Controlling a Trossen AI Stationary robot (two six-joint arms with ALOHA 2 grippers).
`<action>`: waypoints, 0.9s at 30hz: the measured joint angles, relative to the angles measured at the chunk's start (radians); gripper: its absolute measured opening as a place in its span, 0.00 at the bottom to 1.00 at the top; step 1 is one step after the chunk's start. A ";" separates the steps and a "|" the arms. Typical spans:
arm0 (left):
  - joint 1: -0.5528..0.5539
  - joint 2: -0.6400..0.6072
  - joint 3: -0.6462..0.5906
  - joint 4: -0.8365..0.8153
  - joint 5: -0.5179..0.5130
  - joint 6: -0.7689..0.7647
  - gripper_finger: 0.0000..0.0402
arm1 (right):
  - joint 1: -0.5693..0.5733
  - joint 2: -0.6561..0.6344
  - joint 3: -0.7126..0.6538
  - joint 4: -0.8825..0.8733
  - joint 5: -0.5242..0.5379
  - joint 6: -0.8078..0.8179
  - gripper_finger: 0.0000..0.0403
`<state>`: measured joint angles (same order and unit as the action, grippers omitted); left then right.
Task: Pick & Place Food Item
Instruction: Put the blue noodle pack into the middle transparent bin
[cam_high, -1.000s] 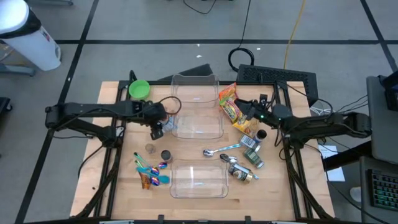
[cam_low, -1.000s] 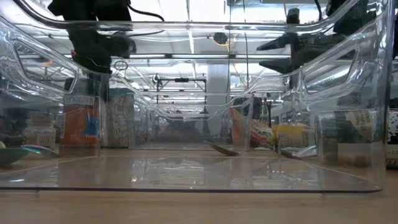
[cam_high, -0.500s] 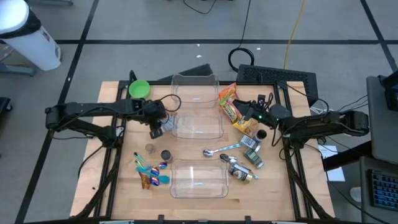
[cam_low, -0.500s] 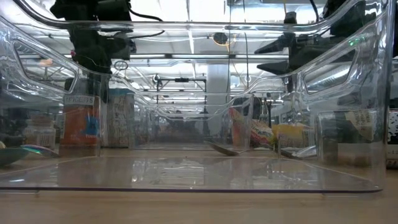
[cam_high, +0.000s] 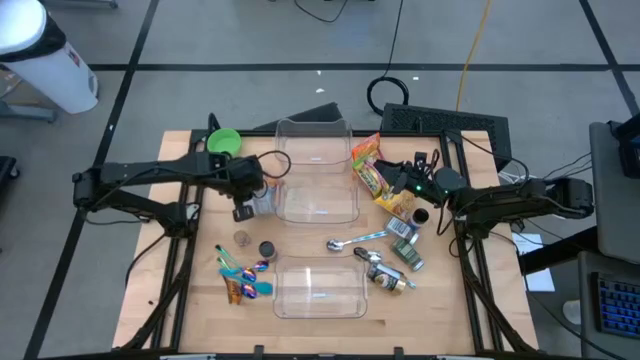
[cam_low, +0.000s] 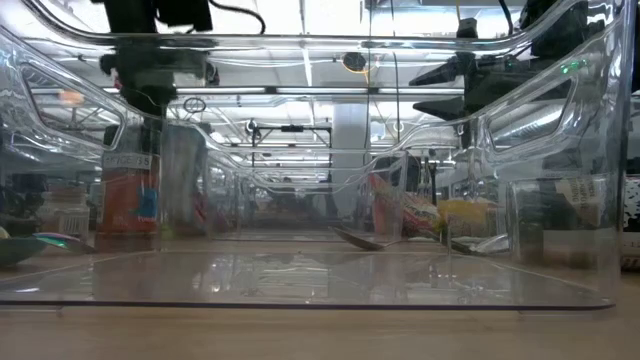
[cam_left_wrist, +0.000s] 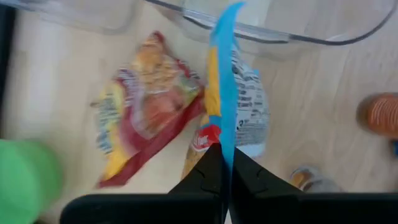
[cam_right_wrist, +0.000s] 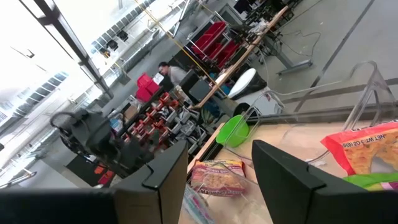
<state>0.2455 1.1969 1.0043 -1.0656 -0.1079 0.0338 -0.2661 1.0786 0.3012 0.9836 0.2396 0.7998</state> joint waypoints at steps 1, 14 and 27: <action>0.000 0.000 0.033 -0.032 -0.010 0.009 0.01 | 0.000 0.000 0.000 0.000 0.000 0.000 0.42; 0.000 -0.001 0.468 -0.116 0.068 0.101 0.01 | 0.050 0.000 0.038 0.149 -0.007 -0.075 0.42; -0.052 0.099 0.484 0.095 0.136 0.130 0.00 | 0.232 0.102 0.596 -0.486 -0.043 -0.491 0.42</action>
<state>0.1934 1.2955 1.4883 -0.9704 0.0284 0.1635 -0.0345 1.1804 0.8977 0.4977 0.1970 0.3085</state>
